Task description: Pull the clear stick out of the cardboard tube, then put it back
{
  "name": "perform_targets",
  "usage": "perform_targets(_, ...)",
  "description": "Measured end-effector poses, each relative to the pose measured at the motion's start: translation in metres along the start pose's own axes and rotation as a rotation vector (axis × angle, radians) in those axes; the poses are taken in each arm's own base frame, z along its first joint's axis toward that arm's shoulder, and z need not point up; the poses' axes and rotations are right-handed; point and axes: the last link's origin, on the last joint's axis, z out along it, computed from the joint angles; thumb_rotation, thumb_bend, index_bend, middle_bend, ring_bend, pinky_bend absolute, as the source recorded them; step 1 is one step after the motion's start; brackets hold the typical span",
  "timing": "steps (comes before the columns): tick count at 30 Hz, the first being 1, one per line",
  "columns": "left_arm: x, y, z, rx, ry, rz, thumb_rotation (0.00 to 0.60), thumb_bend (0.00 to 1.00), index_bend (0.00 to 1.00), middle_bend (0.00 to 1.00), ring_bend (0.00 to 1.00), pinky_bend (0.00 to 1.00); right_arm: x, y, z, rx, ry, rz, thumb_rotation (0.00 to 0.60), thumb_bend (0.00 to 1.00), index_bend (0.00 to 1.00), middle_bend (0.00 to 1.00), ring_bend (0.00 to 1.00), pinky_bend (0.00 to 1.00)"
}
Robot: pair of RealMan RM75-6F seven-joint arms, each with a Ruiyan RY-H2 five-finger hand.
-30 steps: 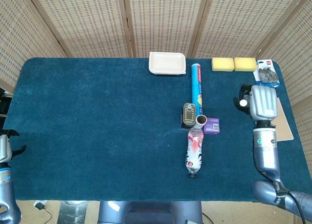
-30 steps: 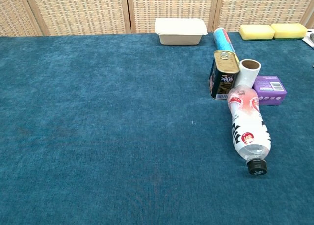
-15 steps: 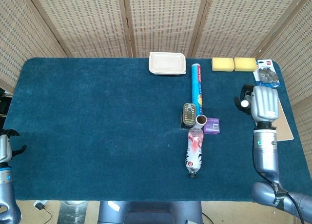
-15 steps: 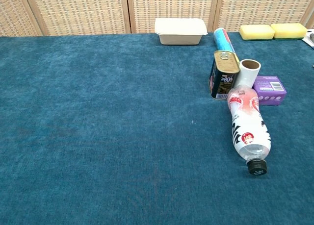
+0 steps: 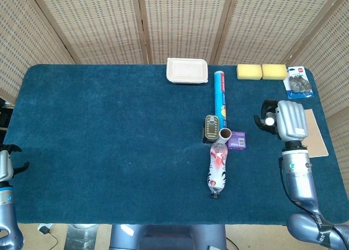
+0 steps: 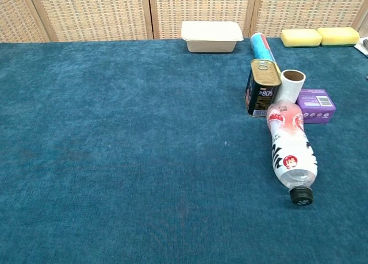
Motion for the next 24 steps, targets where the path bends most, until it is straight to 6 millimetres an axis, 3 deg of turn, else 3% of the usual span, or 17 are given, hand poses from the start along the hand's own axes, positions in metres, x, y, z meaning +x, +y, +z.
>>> perform_targets(24,0.0,0.0,0.0,0.0,0.0,-0.001,0.6,0.15,0.45,0.42,0.23,0.32,-0.016,-0.026,0.008,0.032,-0.169,0.07,0.6,0.41,0.79,0.95,0.94,0.87)
